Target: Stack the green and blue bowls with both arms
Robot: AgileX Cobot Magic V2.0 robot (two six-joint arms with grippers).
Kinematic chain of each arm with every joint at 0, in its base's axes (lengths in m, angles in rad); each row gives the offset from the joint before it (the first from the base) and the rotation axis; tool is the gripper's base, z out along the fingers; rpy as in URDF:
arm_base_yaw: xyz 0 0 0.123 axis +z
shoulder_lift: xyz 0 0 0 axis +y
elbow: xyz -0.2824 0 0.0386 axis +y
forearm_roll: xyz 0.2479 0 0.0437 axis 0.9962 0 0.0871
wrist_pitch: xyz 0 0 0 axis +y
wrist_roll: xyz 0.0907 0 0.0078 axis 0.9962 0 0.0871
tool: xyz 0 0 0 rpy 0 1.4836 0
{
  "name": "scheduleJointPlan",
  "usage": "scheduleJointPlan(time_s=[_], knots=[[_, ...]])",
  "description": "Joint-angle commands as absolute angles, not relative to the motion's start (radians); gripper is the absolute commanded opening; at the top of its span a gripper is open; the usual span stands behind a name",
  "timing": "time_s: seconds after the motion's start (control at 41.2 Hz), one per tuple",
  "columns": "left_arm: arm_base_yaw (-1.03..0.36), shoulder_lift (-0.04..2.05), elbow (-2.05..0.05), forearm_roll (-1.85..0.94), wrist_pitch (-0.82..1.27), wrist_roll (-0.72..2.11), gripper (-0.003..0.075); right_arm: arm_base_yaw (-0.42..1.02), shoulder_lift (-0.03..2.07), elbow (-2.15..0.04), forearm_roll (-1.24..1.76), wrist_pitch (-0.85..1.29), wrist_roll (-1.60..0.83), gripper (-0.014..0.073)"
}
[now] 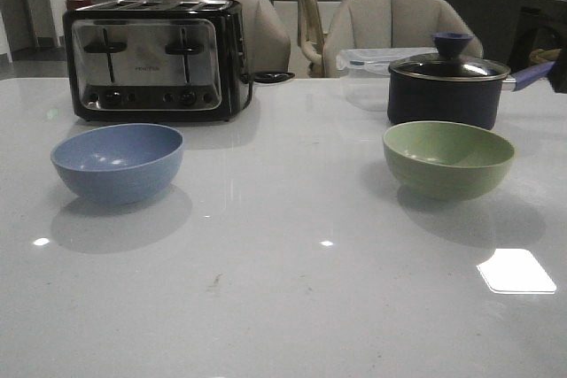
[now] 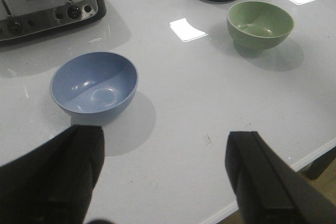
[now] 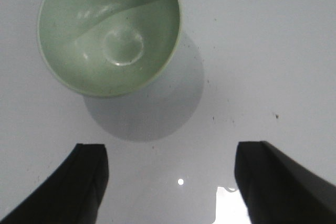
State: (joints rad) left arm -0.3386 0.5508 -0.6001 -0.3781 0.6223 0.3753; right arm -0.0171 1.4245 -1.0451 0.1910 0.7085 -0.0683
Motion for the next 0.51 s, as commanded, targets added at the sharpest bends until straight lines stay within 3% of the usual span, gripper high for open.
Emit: scheduleJointPlan(time_s=[0.0,0.486], knots=[[-0.348,0.559,-0.627,-0.404,0.548,0.379,0.0527,-0.024,1.498,-1.154,0.204,0.664,-0.074,0.0598],[-0.348,0.559,-0.627,-0.404,0.547,0.379,0.0527,-0.024,1.884,-1.449,0.250,0.721,-0.074,0.0459]])
